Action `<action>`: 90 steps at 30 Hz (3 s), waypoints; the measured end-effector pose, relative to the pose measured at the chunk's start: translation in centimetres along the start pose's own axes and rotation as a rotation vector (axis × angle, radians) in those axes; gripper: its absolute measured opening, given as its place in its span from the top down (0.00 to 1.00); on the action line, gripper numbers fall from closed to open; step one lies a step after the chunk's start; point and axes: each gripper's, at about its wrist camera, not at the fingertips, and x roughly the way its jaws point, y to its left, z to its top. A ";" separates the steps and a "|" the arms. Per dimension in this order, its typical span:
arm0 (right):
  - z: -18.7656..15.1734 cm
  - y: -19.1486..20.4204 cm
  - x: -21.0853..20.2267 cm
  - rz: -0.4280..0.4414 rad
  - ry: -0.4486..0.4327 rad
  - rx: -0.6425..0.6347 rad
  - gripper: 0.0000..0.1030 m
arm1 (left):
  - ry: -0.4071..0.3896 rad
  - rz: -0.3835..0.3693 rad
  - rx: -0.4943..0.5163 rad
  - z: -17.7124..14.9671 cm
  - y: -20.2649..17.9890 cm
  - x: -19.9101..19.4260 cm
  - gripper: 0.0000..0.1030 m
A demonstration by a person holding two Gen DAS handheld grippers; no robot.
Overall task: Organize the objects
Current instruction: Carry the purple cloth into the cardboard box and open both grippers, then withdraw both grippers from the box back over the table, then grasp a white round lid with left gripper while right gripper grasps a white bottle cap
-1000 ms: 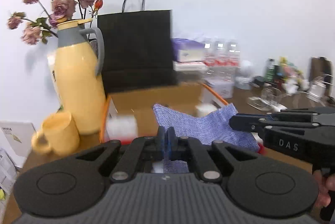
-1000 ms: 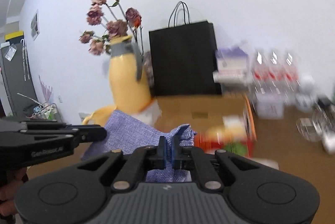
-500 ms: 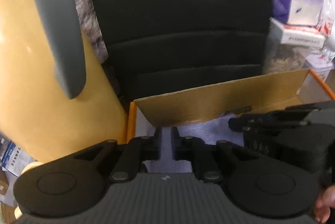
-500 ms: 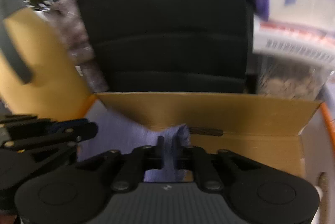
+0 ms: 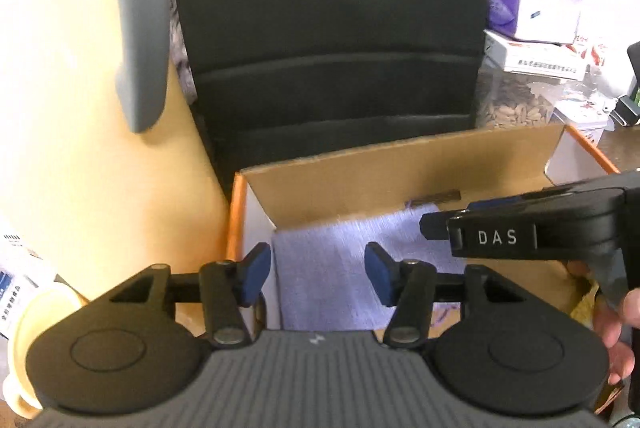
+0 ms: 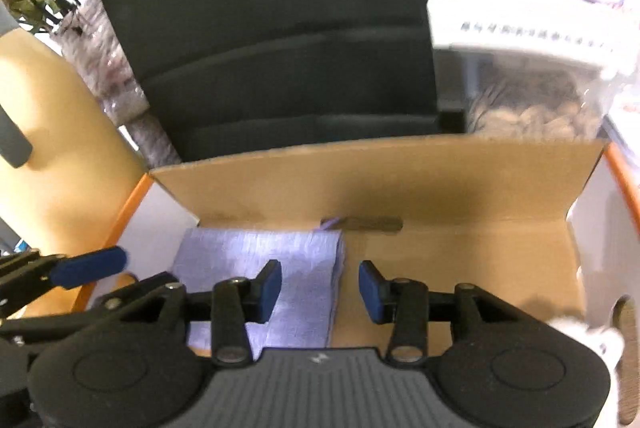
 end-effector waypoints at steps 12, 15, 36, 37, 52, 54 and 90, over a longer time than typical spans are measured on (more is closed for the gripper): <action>-1.5 1.2 -14.8 -0.010 -0.153 -0.122 0.38 | -0.169 0.026 0.006 -2.3 -2.8 -14.1 0.28; -5.9 0.8 -19.9 0.000 -0.202 -0.153 0.28 | -0.226 0.012 -0.008 -7.9 -3.9 -18.9 0.17; -36.8 -2.3 -38.2 -0.055 -0.250 -0.157 0.20 | -0.147 -0.097 -0.117 -30.9 -7.4 -33.8 0.01; -37.0 -2.5 -38.7 -0.061 -0.267 -0.159 0.20 | -0.145 -0.097 -0.125 -30.8 -7.3 -33.5 0.01; -30.6 -2.4 -27.1 -0.130 -0.191 -0.207 0.33 | -0.180 -0.056 -0.107 -24.3 -6.3 -25.1 0.32; -29.7 -2.6 -25.5 -0.129 -0.174 -0.208 0.35 | -0.180 -0.047 -0.097 -21.9 -6.3 -23.2 0.39; -30.4 -1.6 -29.9 -0.075 -0.293 -0.242 0.62 | -0.229 -0.032 -0.167 -22.2 -7.1 -28.3 0.71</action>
